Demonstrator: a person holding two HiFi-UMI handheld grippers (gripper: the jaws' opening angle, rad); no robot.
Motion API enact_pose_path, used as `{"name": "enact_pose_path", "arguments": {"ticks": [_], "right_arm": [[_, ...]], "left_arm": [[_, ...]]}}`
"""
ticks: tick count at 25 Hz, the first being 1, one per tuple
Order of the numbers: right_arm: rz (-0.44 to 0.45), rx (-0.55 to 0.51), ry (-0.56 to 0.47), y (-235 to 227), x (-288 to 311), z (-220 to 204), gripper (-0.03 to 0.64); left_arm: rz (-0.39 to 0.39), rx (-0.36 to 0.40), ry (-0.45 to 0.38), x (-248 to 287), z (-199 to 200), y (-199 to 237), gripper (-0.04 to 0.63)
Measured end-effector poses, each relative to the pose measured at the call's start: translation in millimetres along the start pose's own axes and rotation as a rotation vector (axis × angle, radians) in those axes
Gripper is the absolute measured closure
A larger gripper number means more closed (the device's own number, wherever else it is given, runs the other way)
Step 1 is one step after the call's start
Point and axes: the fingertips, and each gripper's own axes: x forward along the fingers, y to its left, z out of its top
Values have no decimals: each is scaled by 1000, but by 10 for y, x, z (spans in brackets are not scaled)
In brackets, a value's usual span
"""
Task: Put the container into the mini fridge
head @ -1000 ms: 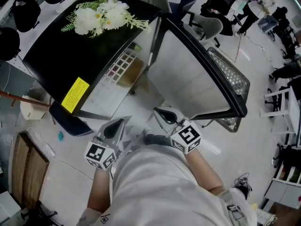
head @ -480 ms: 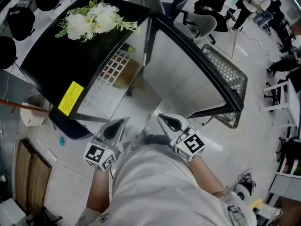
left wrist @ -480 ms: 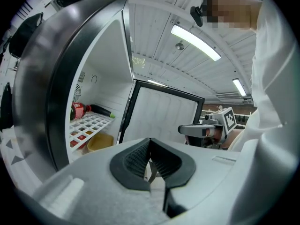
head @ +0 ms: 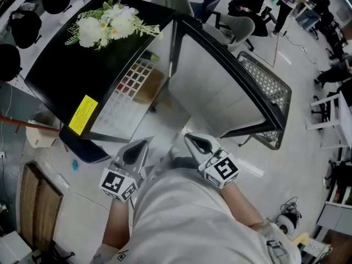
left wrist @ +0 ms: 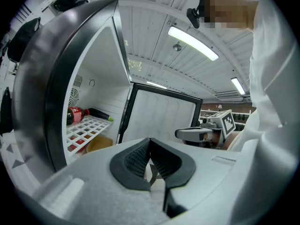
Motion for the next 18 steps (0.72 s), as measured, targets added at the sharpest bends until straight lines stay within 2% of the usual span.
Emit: {"name": "enact_pose_path", "arguments": {"ticks": [3,9,12,15,18], "right_arm": [[7,2,-5,13,19,2,614],[25,11,3,41,44,-40,614],[29,14,9,31,60,-62,614],[33,15,8,23,72,-56,614],[36,18,7,19,73,-52,614]], "left_arm": [[-2,4,-1,6,-2,-23,588],[-5,-38,-40,-7,77,-39,586],[-34,-64,-38,10,80,-70,588],[-62,-49,-23,25,92,-126,588],[-60,-64,-18,30,87,-129,588]]}}
